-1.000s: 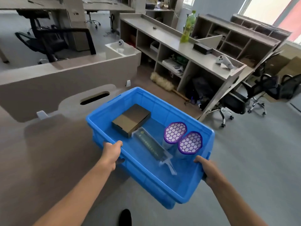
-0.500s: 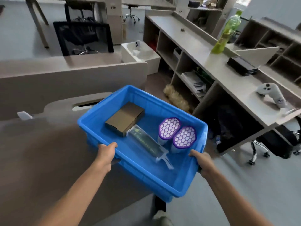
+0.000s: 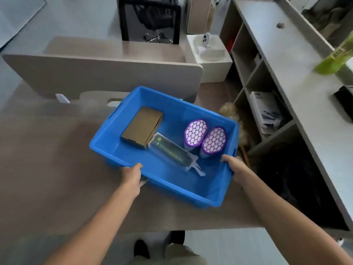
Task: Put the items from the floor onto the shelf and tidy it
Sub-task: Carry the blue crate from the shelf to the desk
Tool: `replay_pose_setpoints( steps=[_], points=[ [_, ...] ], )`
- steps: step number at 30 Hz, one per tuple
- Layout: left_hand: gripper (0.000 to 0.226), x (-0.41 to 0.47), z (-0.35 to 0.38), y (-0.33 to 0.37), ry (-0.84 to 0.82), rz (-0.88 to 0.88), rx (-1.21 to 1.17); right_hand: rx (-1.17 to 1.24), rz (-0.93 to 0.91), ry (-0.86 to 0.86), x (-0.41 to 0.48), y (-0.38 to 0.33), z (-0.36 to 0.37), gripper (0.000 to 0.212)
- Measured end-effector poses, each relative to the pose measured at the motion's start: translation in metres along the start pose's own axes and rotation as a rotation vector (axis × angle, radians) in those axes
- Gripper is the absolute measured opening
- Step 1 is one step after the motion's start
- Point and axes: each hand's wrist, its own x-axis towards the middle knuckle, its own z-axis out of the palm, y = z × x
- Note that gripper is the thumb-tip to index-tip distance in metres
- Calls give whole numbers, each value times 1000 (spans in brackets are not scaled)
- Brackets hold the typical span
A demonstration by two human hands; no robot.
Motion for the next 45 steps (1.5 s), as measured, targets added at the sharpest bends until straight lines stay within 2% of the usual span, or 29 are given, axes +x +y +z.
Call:
replay_pose_setpoints(
  steps=[3, 6, 9, 11, 14, 18, 22, 34, 45],
  points=[
    [45, -3, 7, -7, -9, -48, 3, 40, -10, 16, 9, -14, -3, 52],
    [63, -5, 7, 1, 1, -93, 42, 32, -56, 43, 10, -21, -5, 51],
    [93, -2, -7, 24, 197, -33, 45, 13, -104, 99, -2, -15, -5, 65],
    [105, 3, -20, 48, 354, 142, 135, -22, -154, 136, -17, -1, -4, 75],
    [93, 15, -36, 82, 425, 371, 273, -154, -218, 182, -39, 28, 1, 68],
    [70, 26, -44, 87, 305, 400, 447, -269, -243, 179, -45, 50, 7, 58],
    [52, 21, -41, 71, 304, 407, 443, -247, -264, 206, -31, 38, 5, 59],
    [49, 11, -10, 45, 407, 407, 387, -326, -275, 192, 30, -20, -17, 57],
    [47, 20, 5, 50, 418, 414, 401, -345, -270, 170, 49, -31, -20, 56]
  ],
)
